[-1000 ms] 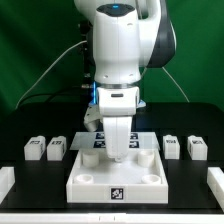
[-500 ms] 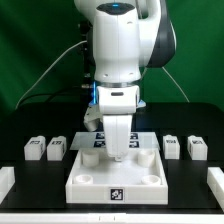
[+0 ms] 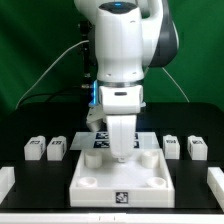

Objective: Assemble one leg

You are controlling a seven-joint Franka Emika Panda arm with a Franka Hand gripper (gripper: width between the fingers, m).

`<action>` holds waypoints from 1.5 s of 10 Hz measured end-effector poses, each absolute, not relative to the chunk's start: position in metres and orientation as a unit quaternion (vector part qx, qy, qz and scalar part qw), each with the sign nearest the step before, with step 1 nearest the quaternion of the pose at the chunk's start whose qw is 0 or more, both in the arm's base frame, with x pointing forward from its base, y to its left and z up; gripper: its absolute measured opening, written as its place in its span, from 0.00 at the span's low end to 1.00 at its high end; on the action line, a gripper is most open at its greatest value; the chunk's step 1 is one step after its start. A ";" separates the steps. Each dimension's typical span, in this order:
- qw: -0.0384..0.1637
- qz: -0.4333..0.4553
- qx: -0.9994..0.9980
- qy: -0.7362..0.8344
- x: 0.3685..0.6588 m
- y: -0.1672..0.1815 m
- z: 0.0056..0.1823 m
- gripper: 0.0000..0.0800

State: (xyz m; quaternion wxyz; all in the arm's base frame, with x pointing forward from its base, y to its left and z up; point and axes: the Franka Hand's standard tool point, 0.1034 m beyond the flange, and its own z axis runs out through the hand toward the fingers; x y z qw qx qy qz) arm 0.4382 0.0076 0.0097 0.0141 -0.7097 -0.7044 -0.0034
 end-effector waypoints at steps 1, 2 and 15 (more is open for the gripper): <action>0.015 -0.014 -0.705 -0.709 0.452 0.026 0.008 0.07; 0.017 -0.023 -0.706 -0.707 0.463 0.045 0.008 0.07; 0.018 -0.037 -0.731 -0.681 0.495 0.070 0.004 0.19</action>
Offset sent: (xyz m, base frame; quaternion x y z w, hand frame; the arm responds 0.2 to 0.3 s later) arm 0.0477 0.0645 0.0007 -0.0218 0.0237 -0.0032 0.9995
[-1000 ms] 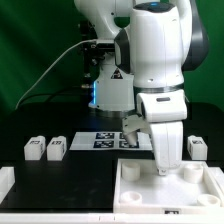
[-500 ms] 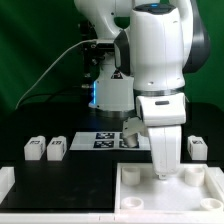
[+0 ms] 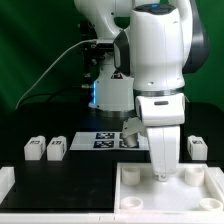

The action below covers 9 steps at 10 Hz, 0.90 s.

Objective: Assemble one leg

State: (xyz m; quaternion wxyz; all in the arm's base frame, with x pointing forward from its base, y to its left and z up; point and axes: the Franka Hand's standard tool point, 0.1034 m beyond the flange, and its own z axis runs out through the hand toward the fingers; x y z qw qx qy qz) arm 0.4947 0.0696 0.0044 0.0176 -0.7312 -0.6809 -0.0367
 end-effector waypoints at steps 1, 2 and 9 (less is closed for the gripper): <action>0.018 -0.037 -0.731 -0.681 0.495 0.070 0.004 0.43; 0.018 -0.037 -0.731 -0.681 0.495 0.069 0.004 0.43; 0.018 -0.037 -0.732 -0.680 0.495 0.069 0.004 0.81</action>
Offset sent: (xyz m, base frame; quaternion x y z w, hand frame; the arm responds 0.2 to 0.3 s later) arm 0.0000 0.0000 0.0000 0.0000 0.0000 0.0000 1.0000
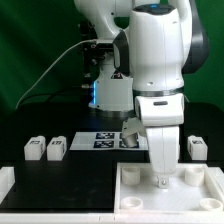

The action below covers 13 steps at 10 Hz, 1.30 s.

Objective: Assemble one leg

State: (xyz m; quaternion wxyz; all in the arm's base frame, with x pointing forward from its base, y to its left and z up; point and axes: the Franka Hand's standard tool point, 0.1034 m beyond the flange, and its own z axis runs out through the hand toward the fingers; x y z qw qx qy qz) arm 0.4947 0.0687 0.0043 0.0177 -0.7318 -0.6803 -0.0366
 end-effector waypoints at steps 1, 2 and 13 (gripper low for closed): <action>0.018 -0.037 -0.732 -0.680 0.495 0.069 0.004 0.81; 0.018 -0.037 -0.732 -0.680 0.495 0.069 0.004 0.81; 0.047 -0.058 -0.964 -0.255 0.464 0.113 0.045 0.81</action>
Offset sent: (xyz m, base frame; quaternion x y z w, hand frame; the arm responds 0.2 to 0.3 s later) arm -0.0021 -0.0193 0.0361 -0.0117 -0.0038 0.0371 0.9992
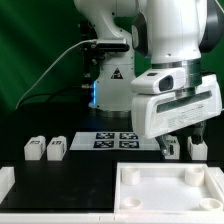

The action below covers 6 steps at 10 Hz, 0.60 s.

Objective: Assemble one leg

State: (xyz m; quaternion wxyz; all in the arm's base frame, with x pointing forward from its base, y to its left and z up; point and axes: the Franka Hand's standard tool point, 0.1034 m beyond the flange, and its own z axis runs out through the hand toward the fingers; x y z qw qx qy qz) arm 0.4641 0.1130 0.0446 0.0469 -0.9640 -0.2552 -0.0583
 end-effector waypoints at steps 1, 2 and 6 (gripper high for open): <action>0.052 -0.054 -0.977 -0.198 0.462 0.119 0.045 0.81; 0.060 -0.046 -0.991 -0.114 0.456 0.140 0.045 0.81; 0.067 -0.007 -0.998 0.005 0.441 0.171 0.042 0.81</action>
Offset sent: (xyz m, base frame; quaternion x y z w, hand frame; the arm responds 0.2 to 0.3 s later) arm -0.0119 0.0394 0.0031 -0.0281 -0.0403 0.3411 0.9388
